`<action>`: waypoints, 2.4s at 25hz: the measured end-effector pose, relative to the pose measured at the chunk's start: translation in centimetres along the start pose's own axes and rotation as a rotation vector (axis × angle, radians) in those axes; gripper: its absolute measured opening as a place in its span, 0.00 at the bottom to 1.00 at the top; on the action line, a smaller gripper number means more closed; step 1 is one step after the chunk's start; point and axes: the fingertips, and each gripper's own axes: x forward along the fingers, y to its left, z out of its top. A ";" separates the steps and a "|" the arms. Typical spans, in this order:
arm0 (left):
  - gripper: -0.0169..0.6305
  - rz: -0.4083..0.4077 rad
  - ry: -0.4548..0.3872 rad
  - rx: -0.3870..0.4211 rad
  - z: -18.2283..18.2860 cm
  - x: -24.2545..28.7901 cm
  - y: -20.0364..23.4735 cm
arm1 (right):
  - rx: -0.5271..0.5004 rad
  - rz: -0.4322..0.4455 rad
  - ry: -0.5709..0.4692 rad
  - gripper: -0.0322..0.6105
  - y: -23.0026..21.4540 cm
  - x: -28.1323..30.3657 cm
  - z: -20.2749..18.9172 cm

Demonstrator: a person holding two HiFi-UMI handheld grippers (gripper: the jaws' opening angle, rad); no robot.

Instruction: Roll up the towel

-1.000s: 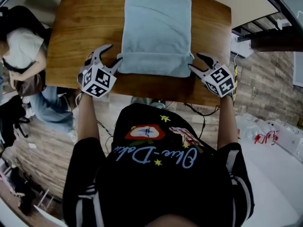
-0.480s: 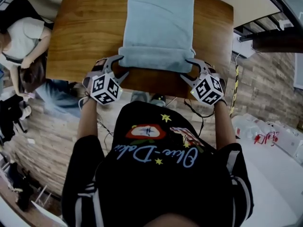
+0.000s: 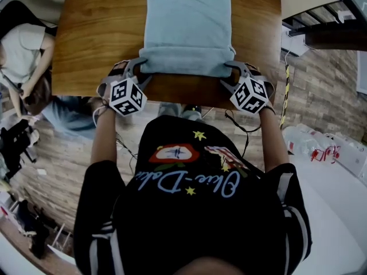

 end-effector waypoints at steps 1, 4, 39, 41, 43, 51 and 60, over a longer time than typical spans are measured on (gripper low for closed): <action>0.32 0.003 -0.001 0.000 0.0 0.1 0.2 | 0.007 0.001 -0.001 0.37 -0.1 0.2 0.0; 0.25 0.022 0.000 0.003 0.2 0.5 0.3 | 0.004 0.005 0.006 0.32 -0.1 0.7 -0.3; 0.09 -0.254 -0.066 -0.143 0.5 -3.2 -0.5 | 0.418 0.238 -0.254 0.08 0.5 -5.0 2.4; 0.09 -0.269 -0.066 -0.147 0.6 -3.1 0.1 | 0.439 0.235 -0.259 0.08 -0.3 -4.8 2.5; 0.09 -0.260 -0.076 -0.149 0.7 -2.9 0.9 | 0.462 0.234 -0.265 0.08 -1.0 -4.7 2.5; 0.10 -0.212 -0.117 -0.153 1.0 -1.4 4.5 | 0.548 0.201 -0.271 0.08 -4.2 -3.7 2.5; 0.17 -0.130 -0.141 -0.245 1.1 0.9 8.4 | 0.599 0.077 -0.211 0.08 -7.8 -1.3 1.6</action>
